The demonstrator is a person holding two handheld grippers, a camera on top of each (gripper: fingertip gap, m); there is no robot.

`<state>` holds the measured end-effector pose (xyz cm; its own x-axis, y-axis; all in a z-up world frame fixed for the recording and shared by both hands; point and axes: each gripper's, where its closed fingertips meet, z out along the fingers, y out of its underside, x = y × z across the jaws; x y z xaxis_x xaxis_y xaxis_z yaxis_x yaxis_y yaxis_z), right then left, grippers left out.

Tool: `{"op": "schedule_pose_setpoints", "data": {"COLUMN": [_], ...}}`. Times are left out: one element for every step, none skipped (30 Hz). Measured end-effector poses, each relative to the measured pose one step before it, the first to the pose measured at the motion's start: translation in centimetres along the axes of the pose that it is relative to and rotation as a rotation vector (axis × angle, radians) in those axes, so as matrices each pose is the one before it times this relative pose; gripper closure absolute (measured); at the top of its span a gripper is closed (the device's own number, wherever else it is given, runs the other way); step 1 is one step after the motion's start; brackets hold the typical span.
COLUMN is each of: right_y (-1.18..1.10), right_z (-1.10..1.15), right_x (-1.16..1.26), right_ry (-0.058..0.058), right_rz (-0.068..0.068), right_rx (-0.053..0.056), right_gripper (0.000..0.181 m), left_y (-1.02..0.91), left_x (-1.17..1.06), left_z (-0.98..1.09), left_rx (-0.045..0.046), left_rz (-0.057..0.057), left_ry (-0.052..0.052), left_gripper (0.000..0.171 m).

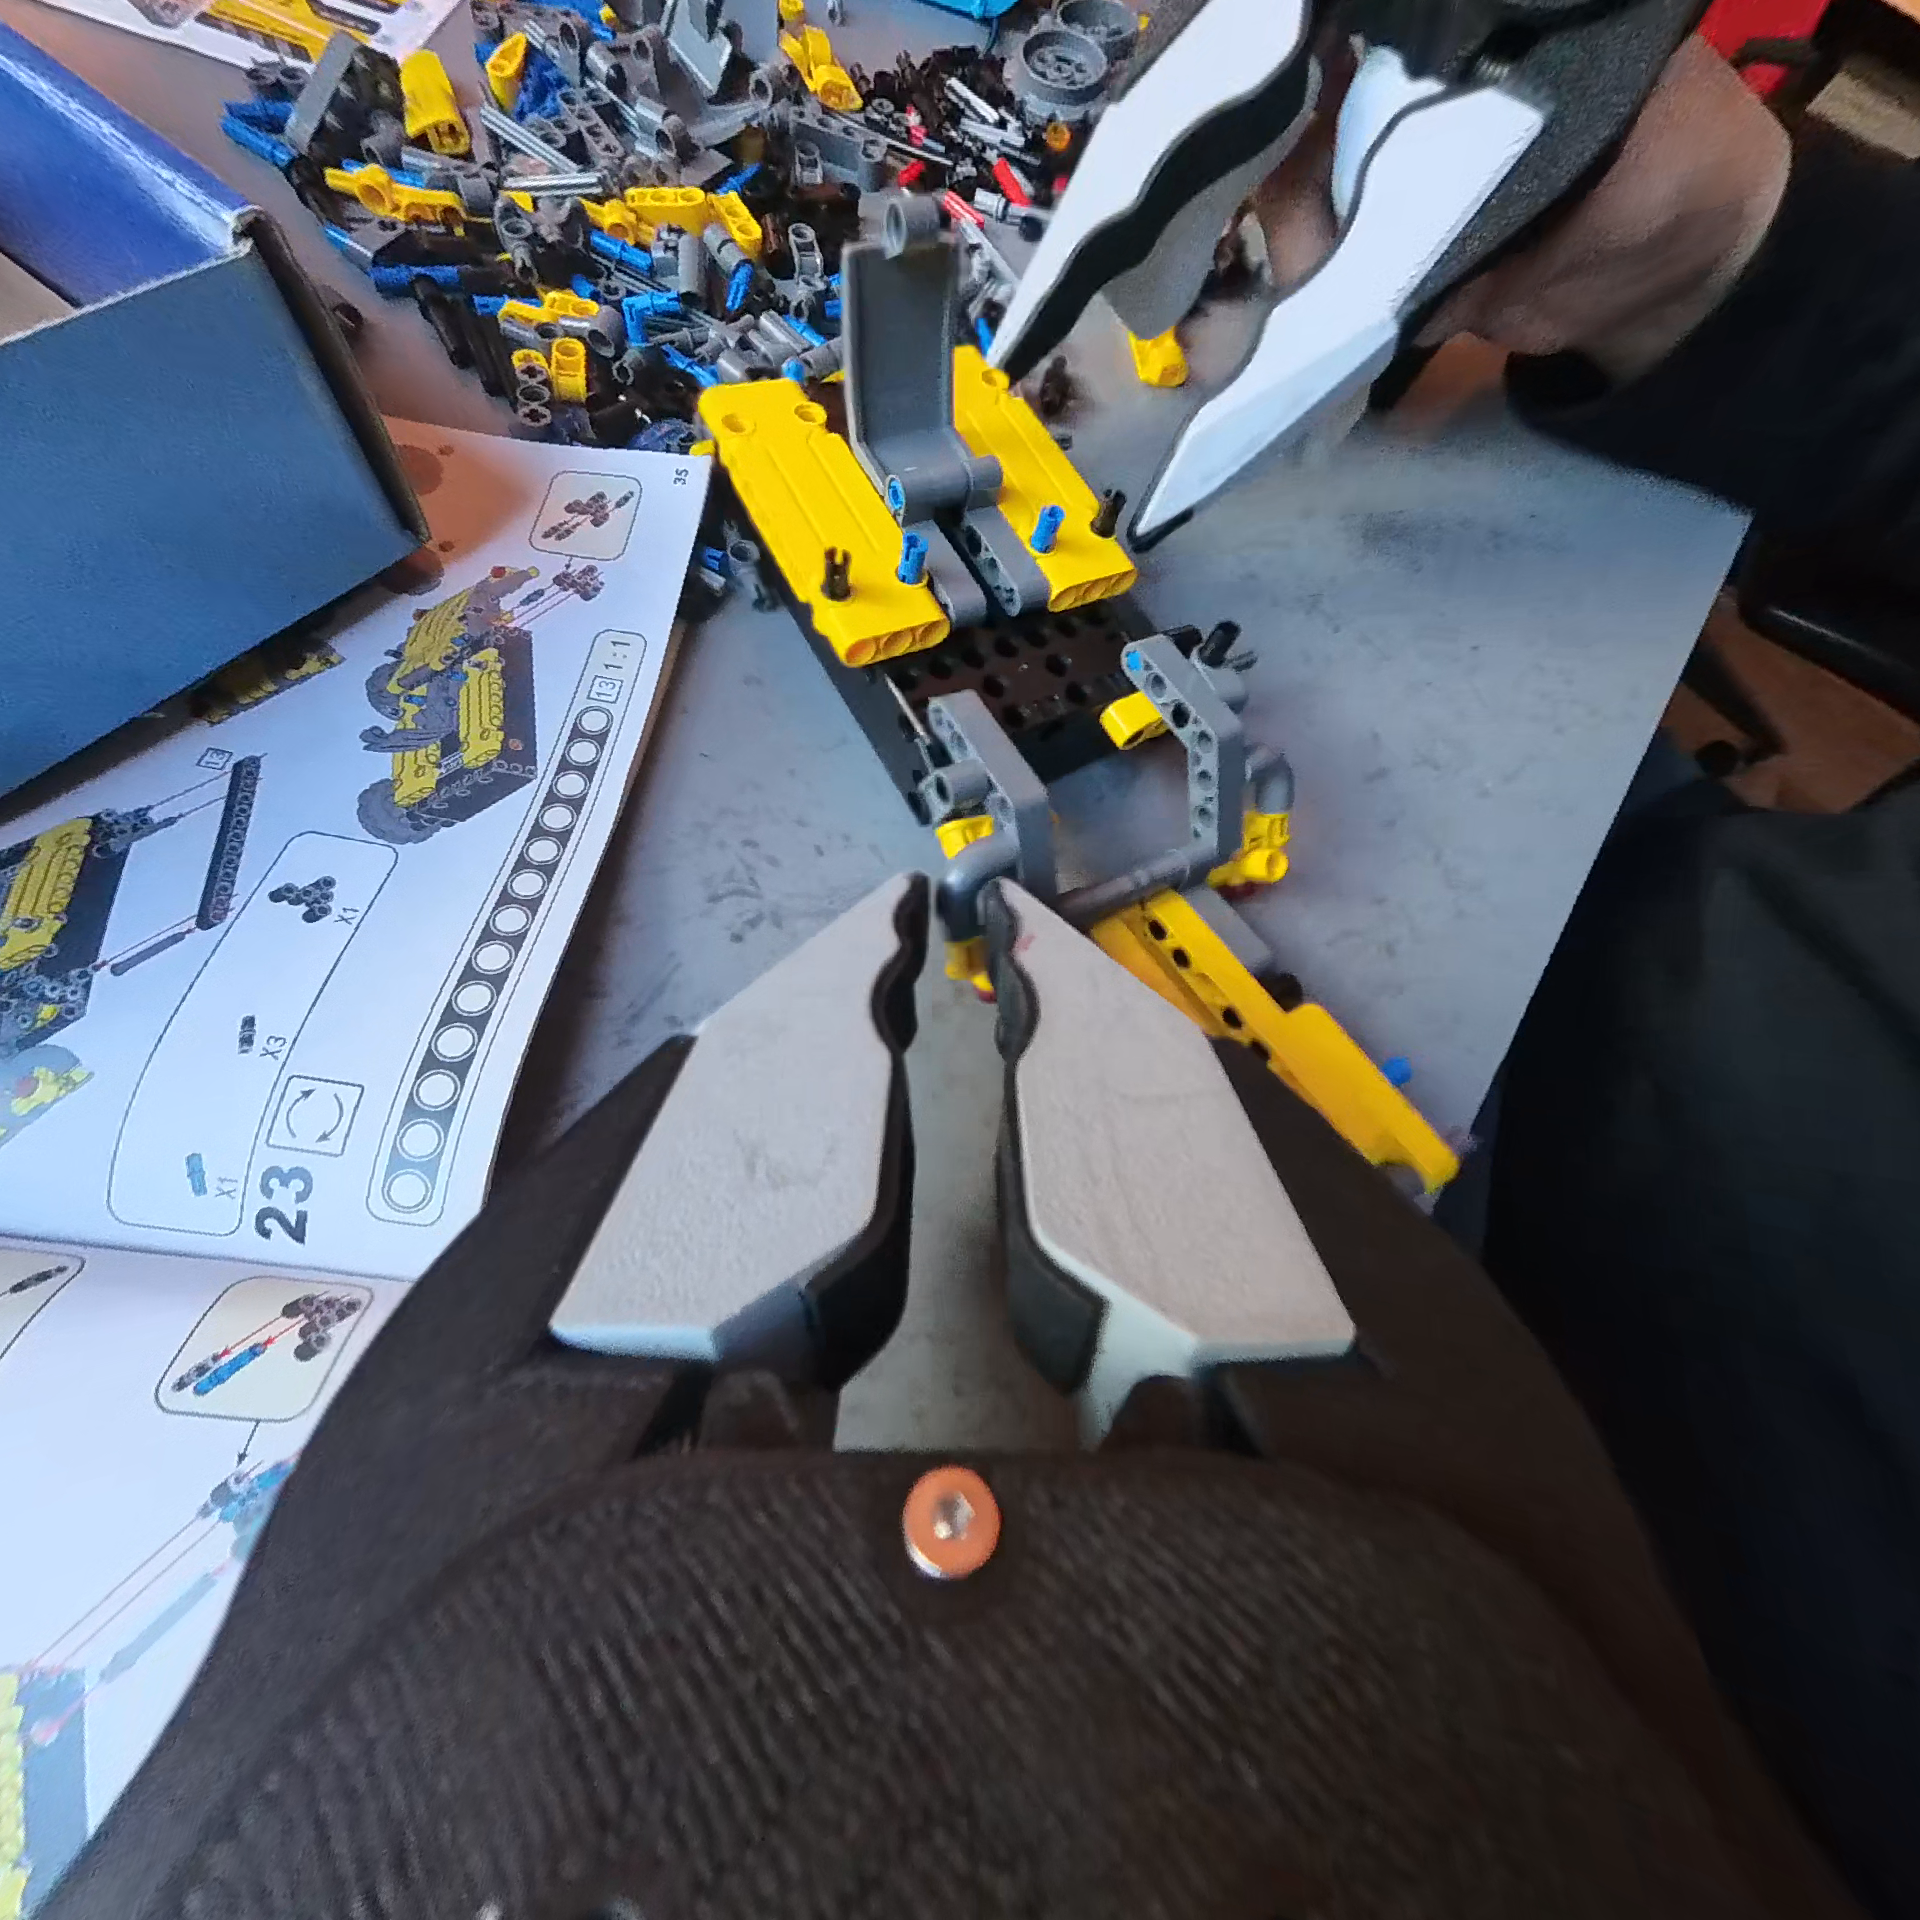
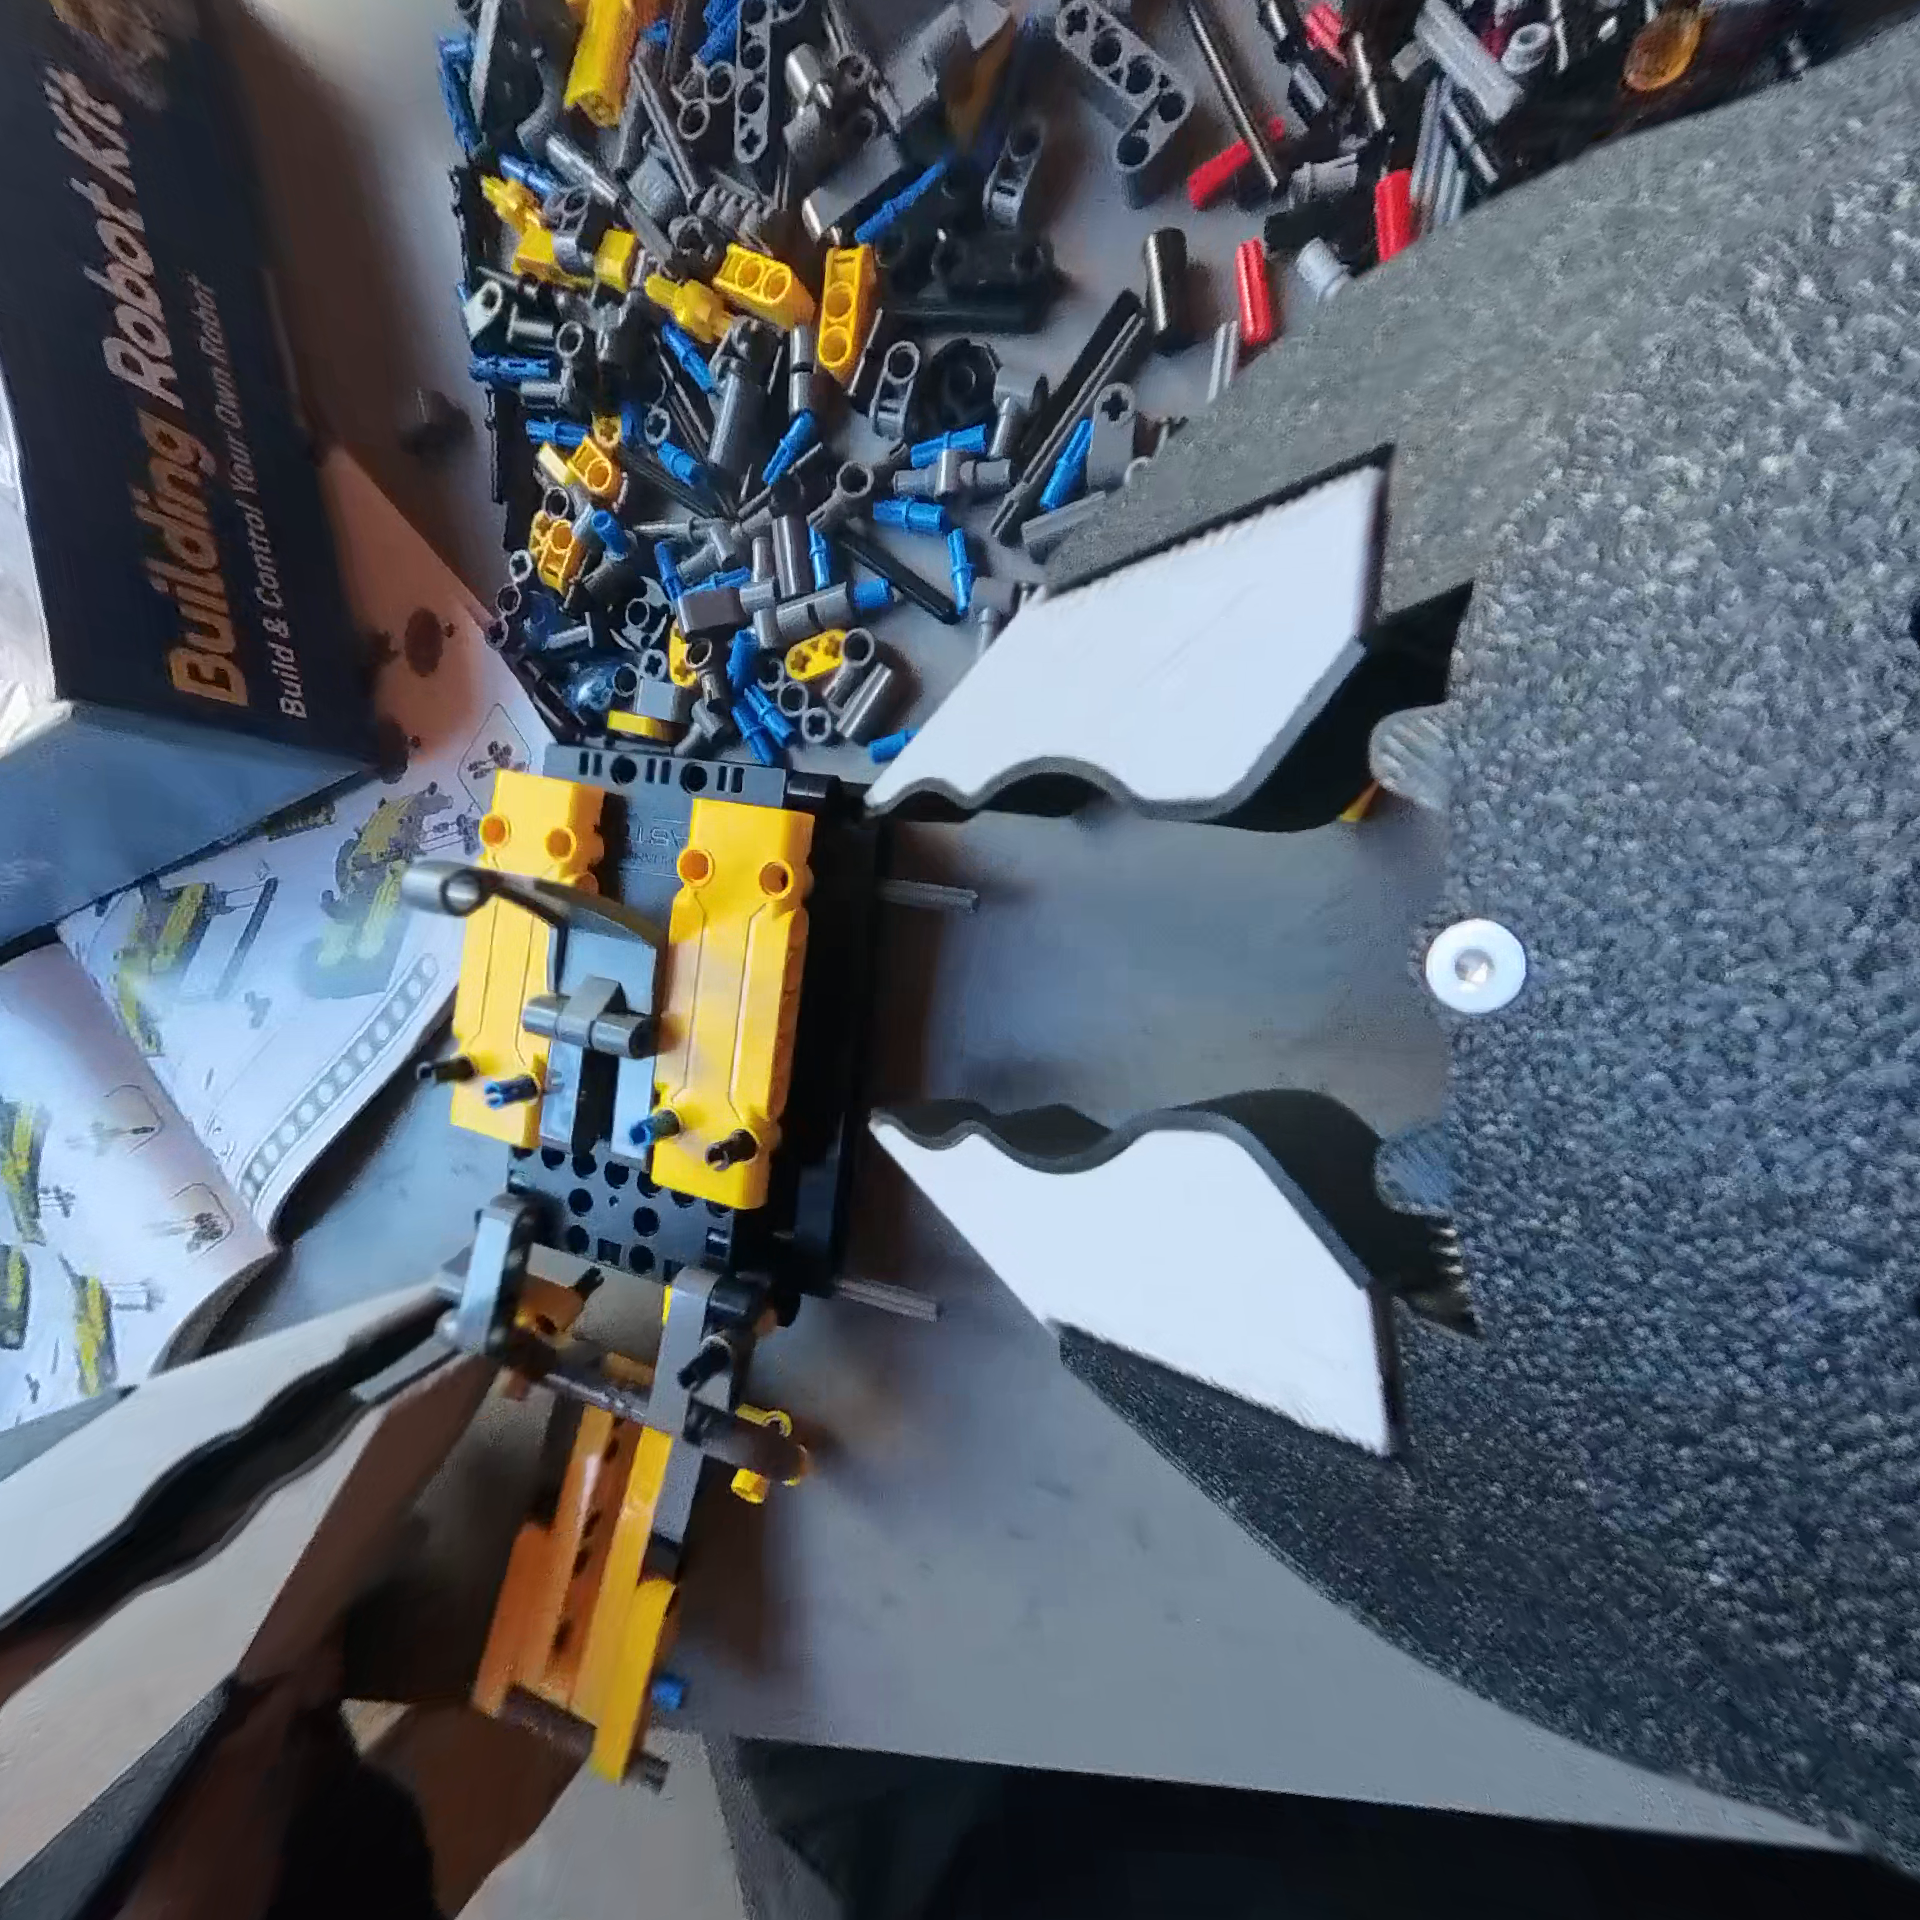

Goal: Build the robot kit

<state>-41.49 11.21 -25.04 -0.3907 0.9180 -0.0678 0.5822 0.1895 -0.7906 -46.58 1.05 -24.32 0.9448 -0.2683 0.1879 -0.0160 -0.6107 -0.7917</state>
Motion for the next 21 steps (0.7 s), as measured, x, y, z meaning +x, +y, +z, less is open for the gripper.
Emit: {"op": "schedule_pose_setpoints", "data": {"right_y": [0.024, 0.042, 0.024, -0.022, -0.053, -0.186, -0.307, -0.256, -0.158, 0.048, 0.339, 0.450, 0.365, 0.258, -0.017, -0.138, -0.127, -0.157, -0.103, -0.096, -0.201], "right_z": [-0.016, -0.137, -0.165, -0.108, -0.169, -0.205, -0.225, -0.128, 0.015, 0.183, 0.334, 0.392, 0.354, 0.265, 0.109, -0.003, -0.077, -0.161, -0.138, -0.109, -0.172], "right_x": [-0.304, -1.017, -1.371, -0.515, 0.425, 0.197, 0.161, 0.467, 0.700, 0.810, 0.653, 0.168, -0.284, -0.320, -0.039, -0.300, -0.647, -1.218, -1.092, -0.458, -0.034], "right_ry": [-0.0079, -0.0454, -0.0551, 0.0068, 0.0655, 0.0441, 0.0288, 0.0331, 0.0355, 0.0335, 0.0186, -0.0113, -0.0332, -0.0264, -0.0010, -0.0126, -0.0278, -0.0563, -0.0394, 0.0062, 0.0322], "right_rz": [-0.0166, -0.0305, -0.0368, -0.0287, -0.0229, -0.0292, -0.0180, -0.0002, 0.0163, 0.0328, 0.0398, 0.0277, 0.0076, -0.0045, -0.0050, -0.0091, -0.0184, -0.0258, -0.0250, -0.0201, -0.0192], "right_rx": [-0.0013, 0.0037, 0.0062, 0.0060, 0.0066, 0.0150, 0.0220, 0.0176, 0.0099, -0.0068, -0.0271, -0.0352, -0.0311, -0.0230, -0.0039, 0.0068, 0.0087, 0.0140, 0.0100, 0.0081, 0.0150], "right_gripper": [0.127, 0.144, 0.176, 0.179, 0.169, 0.156, 0.152, 0.151, 0.142, 0.130, 0.122, 0.120, 0.121, 0.128, 0.128, 0.127, 0.133, 0.158, 0.176, 0.175, 0.161], "left_y": [-0.028, -0.020, -0.009, 0.014, 0.008, -0.040, -0.035, -0.016, -0.006, 0.023, 0.014, -0.006, -0.023, -0.004, -0.036, 0.043, 0.045, -0.033, -0.056, 0.004, 0.056], "left_x": [-0.199, -0.011, 0.031, 0.008, -0.014, -0.031, -0.018, -0.012, 0.027, 0.083, 0.076, 0.049, 0.062, 0.085, 0.070, 0.039, 0.088, 0.063, 0.042, 0.010, 0.019], "left_z": [-0.019, -0.019, 0.012, 0.004, 0.004, -0.020, -0.031, -0.012, 0.019, 0.014, 0.038, 0.024, 0.034, 0.037, 0.043, 0.064, 0.063, 0.059, 0.072, 0.090, 0.104], "left_rx": [0.00234, 0.00222, 0.00043, -0.00084, -0.00040, 0.00327, 0.00355, 0.00125, -0.00045, -0.00159, -0.00226, -0.00015, -0.00039, -0.00118, 0.00050, -0.00517, -0.00547, 0.00039, 0.00062, -0.00314, -0.00631], "left_rz": [-0.0040, -0.0008, 0.0039, 0.0057, 0.0043, 0.0020, 0.0001, -0.0041, -0.0052, -0.0029, -0.0025, -0.0028, -0.0019, -0.0016, -0.0014, -0.0006, 0.0019, 0.0061, 0.0107, 0.0116, 0.0119], "left_ry": [-0.0140, -0.0005, -0.0009, -0.0038, -0.0055, -0.0052, -0.0010, 0.0019, 0.0066, 0.0103, 0.0093, 0.0065, 0.0074, 0.0087, 0.0077, 0.0045, 0.0062, 0.0007, -0.0058, -0.0095, -0.0092], "left_gripper": [0.166, 0.166, 0.165, 0.165, 0.165, 0.162, 0.160, 0.159, 0.159, 0.159, 0.159, 0.159, 0.160, 0.160, 0.161, 0.163, 0.165, 0.165, 0.166, 0.166, 0.166]}}
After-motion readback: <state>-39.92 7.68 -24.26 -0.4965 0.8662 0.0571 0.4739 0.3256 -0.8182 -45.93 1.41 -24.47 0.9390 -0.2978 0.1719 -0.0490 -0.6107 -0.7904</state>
